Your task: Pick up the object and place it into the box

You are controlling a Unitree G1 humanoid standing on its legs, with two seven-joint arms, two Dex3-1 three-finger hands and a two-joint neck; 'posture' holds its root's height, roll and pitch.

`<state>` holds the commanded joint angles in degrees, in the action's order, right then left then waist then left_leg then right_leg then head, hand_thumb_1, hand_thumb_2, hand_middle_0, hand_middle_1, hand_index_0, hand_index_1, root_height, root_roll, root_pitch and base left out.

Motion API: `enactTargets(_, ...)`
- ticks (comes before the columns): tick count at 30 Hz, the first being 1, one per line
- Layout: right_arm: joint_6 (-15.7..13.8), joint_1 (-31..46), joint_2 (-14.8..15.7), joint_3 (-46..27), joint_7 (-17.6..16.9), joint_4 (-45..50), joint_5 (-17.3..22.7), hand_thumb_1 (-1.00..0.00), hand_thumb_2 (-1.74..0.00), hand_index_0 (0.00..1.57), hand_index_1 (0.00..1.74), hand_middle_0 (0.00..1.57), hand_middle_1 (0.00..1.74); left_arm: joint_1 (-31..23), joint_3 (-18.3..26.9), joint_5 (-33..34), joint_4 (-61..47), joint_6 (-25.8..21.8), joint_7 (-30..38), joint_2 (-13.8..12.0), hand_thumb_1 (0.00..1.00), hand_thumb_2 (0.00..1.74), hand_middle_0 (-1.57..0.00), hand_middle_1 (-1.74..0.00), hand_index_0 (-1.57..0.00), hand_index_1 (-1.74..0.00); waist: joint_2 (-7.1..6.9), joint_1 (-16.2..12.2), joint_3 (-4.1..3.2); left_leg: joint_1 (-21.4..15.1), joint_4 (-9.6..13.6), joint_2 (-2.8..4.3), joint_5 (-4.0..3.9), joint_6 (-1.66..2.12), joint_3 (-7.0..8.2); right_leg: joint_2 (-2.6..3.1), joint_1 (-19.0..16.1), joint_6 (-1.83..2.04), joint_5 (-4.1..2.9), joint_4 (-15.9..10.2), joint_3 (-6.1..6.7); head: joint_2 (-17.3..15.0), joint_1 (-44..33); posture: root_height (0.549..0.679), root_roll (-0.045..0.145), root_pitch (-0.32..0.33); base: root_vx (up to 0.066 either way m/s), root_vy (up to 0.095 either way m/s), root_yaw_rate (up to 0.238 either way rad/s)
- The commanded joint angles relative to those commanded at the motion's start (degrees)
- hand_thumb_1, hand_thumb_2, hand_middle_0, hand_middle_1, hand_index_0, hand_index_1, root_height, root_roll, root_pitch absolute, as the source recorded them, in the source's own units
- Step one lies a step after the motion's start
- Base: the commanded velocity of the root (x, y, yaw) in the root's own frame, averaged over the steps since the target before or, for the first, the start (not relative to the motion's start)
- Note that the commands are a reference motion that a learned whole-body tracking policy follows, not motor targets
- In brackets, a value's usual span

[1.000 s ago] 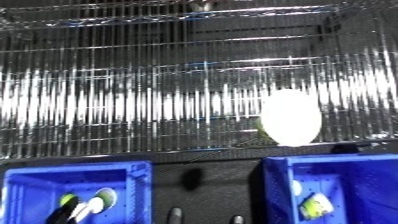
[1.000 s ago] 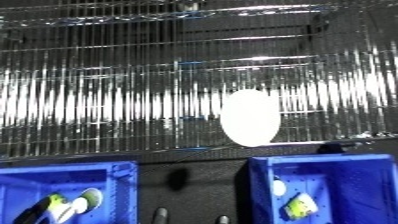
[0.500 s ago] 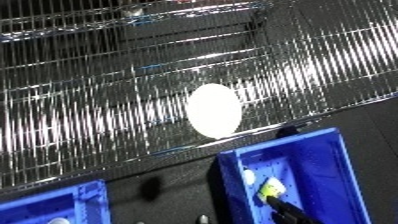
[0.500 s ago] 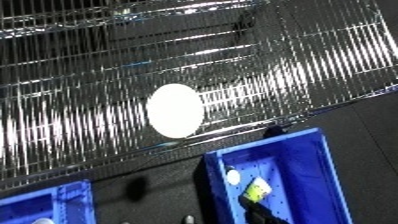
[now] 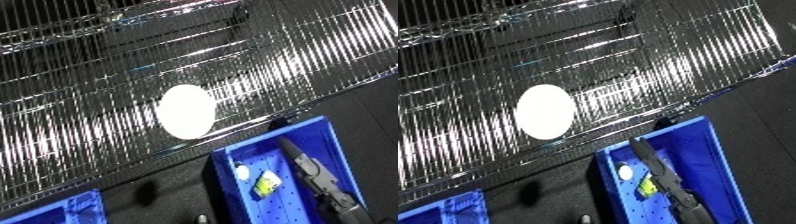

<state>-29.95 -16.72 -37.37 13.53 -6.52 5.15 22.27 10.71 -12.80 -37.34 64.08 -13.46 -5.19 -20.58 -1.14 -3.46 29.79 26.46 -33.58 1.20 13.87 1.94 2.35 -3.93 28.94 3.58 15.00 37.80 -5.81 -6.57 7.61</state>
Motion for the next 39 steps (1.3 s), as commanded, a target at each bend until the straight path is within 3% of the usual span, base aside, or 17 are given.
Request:
enactTargets(6, 1.71, -3.48, -0.69, -1.77, -2.49, 4.10, -0.97, 0.00, 0.00, 0.00, 0.00, 0.00, 0.00, 0.89, -0.18, 0.73, 0.59, 0.60, -0.25, 0.09, 0.00, 0.00, 0.00, 0.00, 0.00, 0.00, 0.09, 0.40, 0.00, -0.10, -0.35, 0.07, 0.26, 0.10, 0.35, -0.25, -0.49, 0.02, -0.02, -0.26, -0.23, -0.56, 0.98, 0.646, 0.043, 0.103, 0.016, 0.001, 0.020)
enactTargets(13, 8.87, -10.59, -3.36, 0.26, -3.15, -0.12, 1.05, 0.00, 0.00, 0.00, 0.00, 0.00, 0.00, 1.72, -1.29, 1.49, 0.05, 2.10, -0.18, -0.67, 0.00, 0.00, 0.00, 0.00, 0.00, 0.00, 0.41, 2.24, 0.00, 0.23, -1.42, -0.20, 0.46, 0.04, -0.03, -0.94, -0.83, -0.33, -0.01, 0.08, -0.97, -2.69, 4.04, 0.646, 0.044, 0.094, 0.024, -0.014, 0.062)
enactTargets(20, 14.82, -18.45, -3.61, 4.36, -4.42, -9.90, 1.15, 0.00, 0.00, 0.00, 0.00, 0.00, 0.00, 1.47, -1.77, 1.45, -1.35, 3.41, 0.63, -1.02, 0.00, 0.00, 0.00, 0.00, 0.00, 0.00, 1.20, 4.34, 0.00, 0.39, -1.51, -0.87, 0.35, -0.14, -0.79, -1.74, -0.99, -0.82, 0.06, 0.30, -1.80, -3.57, 7.57, 0.646, 0.047, 0.091, 0.019, -0.006, 0.093)
enactTargets(31, 19.61, -27.38, -2.95, 9.59, -1.97, -21.47, 4.91, 0.00, 0.00, 0.00, 0.00, 0.00, 0.00, 1.46, -3.87, 1.93, -3.19, 5.31, 0.17, -1.15, 0.00, 0.00, 0.00, 0.00, 0.00, 0.00, 2.58, 6.52, 0.00, 1.11, -1.65, -1.82, 0.09, -0.28, -1.42, -2.74, -0.20, -1.50, 0.11, 1.04, -2.35, -4.43, 11.24, 0.644, 0.056, 0.090, 0.013, 0.011, 0.075)
enactTargets(39, 20.72, -33.11, -2.07, 12.74, 0.85, -29.88, 8.09, 0.00, 0.00, 0.00, 0.00, 0.00, 0.00, 2.01, -5.76, 2.00, -4.61, 6.22, 0.48, -0.97, 0.00, 0.00, 0.00, 0.00, 0.00, 0.00, 3.52, 7.76, 0.00, 1.95, -2.00, -2.39, 0.12, -0.40, -1.73, -3.19, 0.68, -1.86, 0.18, 1.64, -2.63, -4.69, 14.47, 0.643, 0.061, 0.095, 0.014, 0.012, 0.054)
